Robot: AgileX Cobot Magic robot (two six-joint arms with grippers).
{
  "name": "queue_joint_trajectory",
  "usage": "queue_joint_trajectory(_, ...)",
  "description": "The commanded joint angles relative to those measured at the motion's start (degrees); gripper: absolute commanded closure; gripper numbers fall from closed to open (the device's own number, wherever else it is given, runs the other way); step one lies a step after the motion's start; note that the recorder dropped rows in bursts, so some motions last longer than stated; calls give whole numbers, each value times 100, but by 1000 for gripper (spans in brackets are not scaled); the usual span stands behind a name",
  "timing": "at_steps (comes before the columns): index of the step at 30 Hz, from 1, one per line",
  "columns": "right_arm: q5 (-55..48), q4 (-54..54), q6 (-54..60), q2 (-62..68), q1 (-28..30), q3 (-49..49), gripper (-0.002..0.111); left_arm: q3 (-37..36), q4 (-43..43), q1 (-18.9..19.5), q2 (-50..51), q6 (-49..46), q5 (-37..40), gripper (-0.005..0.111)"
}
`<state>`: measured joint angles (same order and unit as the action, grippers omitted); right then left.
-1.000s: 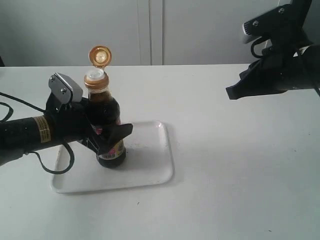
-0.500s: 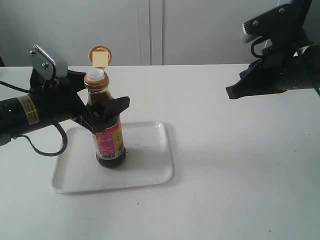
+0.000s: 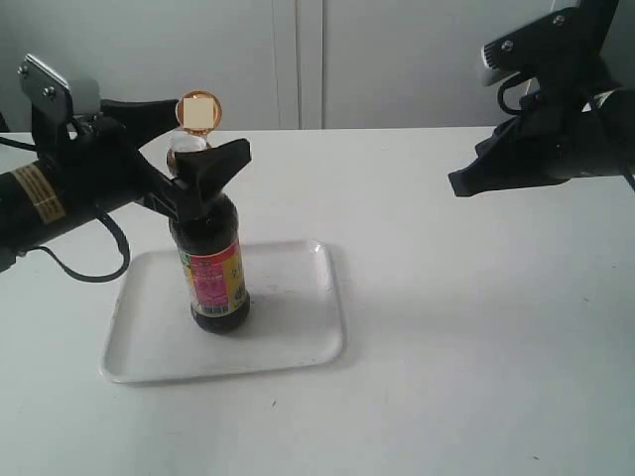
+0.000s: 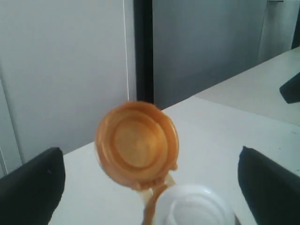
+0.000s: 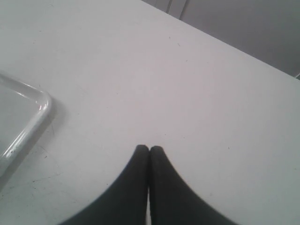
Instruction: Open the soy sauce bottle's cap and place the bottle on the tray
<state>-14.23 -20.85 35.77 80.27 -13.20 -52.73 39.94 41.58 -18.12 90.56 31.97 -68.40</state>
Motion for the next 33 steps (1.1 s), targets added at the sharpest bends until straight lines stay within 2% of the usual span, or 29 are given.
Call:
queue_joint_trajectory(1,75,-3,48,-1,-14,24,108,-47,-309,-16,-161,-79,-157,7)
queue_joint_trajectory(8,62,-3,48,-1,-14,24,108,-47,-737,-16,-345,-174,-157,7)
queue_joint_trajectory(19,74,-3,48,-1,-14,24,108,-22,-736,-16,-773,-211,-157,7)
queue_joint_trajectory(22,101,-3,48,-1,-14,24,108,88,-725,-16,-963,-211,510,12)
queue_joint_trajectory(25,122,-3,48,-1,-14,24,108,241,-725,-16,-1156,-222,1002,28)
queue_joint_trajectory(29,165,-3,48,-1,-14,24,108,351,-725,-16,-1440,-319,1134,64)
queue_joint_trajectory(33,232,-3,48,-1,-14,24,108,360,-725,-16,-1714,-888,1377,106)
